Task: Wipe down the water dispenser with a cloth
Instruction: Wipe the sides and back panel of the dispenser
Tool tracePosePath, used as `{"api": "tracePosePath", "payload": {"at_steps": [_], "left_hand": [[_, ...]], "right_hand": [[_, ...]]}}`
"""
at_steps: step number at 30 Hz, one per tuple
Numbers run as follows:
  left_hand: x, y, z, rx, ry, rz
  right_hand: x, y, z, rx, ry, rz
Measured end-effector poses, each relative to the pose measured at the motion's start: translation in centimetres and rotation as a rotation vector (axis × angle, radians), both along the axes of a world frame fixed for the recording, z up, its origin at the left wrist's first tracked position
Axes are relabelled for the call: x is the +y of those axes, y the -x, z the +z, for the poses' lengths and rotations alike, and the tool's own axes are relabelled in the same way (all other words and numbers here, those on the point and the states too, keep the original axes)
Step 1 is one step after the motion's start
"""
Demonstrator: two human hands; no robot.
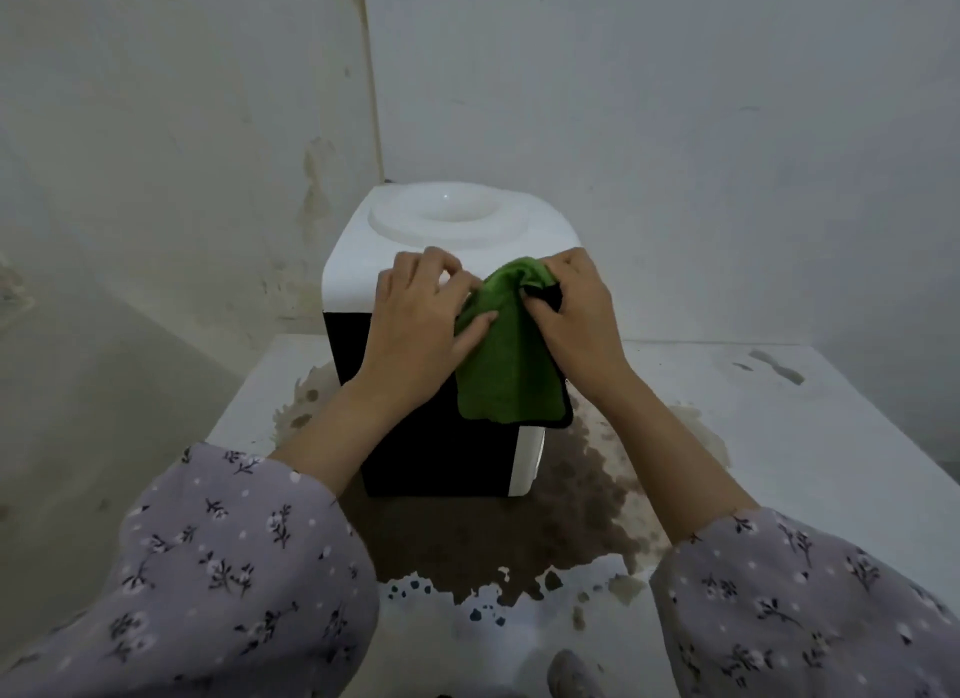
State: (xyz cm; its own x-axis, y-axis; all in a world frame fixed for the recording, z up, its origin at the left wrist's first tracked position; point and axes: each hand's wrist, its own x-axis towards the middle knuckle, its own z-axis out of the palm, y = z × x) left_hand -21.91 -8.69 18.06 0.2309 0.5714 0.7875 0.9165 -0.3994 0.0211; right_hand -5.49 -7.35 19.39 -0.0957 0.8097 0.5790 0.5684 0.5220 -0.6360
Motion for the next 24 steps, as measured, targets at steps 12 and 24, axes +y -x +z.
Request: {"api": "tracePosePath", "payload": {"at_steps": [12, 24], "left_hand": [[4.9, -5.4, 5.5, -0.34, 0.512, 0.181], [9.1, -6.8, 5.3, -0.158, 0.547, 0.373]], "right_hand": [[2.7, 0.1, 0.4, 0.123, -0.151, -0.484], [2.0, 0.1, -4.4, 0.108, -0.099, -0.211]]}}
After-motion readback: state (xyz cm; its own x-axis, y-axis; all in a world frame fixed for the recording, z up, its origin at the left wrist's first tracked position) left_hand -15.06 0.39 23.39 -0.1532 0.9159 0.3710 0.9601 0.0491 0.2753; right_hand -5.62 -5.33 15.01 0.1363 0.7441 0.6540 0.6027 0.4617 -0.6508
